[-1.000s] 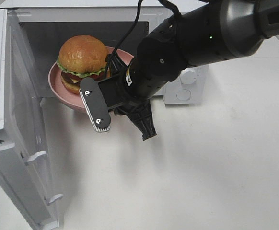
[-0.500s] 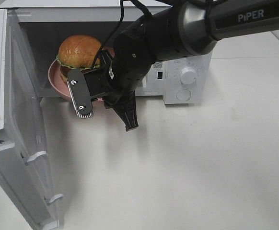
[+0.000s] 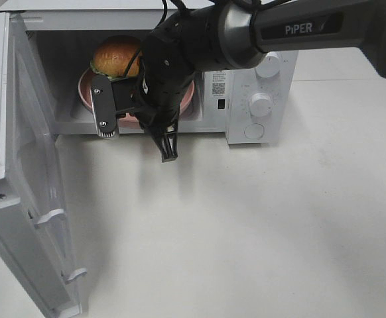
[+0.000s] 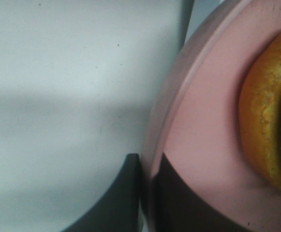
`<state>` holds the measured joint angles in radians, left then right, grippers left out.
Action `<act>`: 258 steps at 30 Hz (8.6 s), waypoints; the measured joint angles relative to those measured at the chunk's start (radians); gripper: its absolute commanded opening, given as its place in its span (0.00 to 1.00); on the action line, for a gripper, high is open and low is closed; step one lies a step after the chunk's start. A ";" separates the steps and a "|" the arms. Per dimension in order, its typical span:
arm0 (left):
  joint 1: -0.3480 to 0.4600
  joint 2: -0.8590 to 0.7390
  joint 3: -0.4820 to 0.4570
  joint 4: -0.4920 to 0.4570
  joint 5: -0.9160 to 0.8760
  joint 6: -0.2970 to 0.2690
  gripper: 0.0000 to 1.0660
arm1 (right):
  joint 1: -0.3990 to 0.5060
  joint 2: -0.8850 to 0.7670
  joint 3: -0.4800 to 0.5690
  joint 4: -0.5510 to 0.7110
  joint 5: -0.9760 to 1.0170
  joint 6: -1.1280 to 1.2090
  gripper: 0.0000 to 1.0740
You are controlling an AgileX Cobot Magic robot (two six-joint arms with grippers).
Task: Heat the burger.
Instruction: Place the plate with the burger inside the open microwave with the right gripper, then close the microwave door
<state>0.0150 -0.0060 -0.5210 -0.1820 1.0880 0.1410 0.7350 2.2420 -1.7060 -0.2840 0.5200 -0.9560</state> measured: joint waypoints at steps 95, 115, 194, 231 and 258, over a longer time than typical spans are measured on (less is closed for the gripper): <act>0.000 0.000 0.000 0.000 0.000 0.000 0.92 | -0.055 0.123 -0.188 0.057 -0.111 0.020 0.75; 0.000 0.000 0.000 0.000 -0.001 0.000 0.92 | -0.055 -0.108 0.188 0.056 -0.349 0.018 0.72; 0.000 0.000 0.000 0.000 -0.002 0.000 0.92 | -0.171 -1.859 1.147 0.081 0.566 1.102 0.71; 0.000 0.000 0.000 0.000 -0.003 0.000 0.92 | -0.600 -2.246 1.199 0.091 0.491 1.102 0.70; 0.000 0.000 0.000 0.000 -0.003 0.000 0.92 | -0.600 -2.246 1.199 0.091 0.491 1.102 0.70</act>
<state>0.0150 -0.0060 -0.5210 -0.1820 1.0850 0.1410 0.1350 -0.0040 -0.5070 -0.1930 1.0110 0.1460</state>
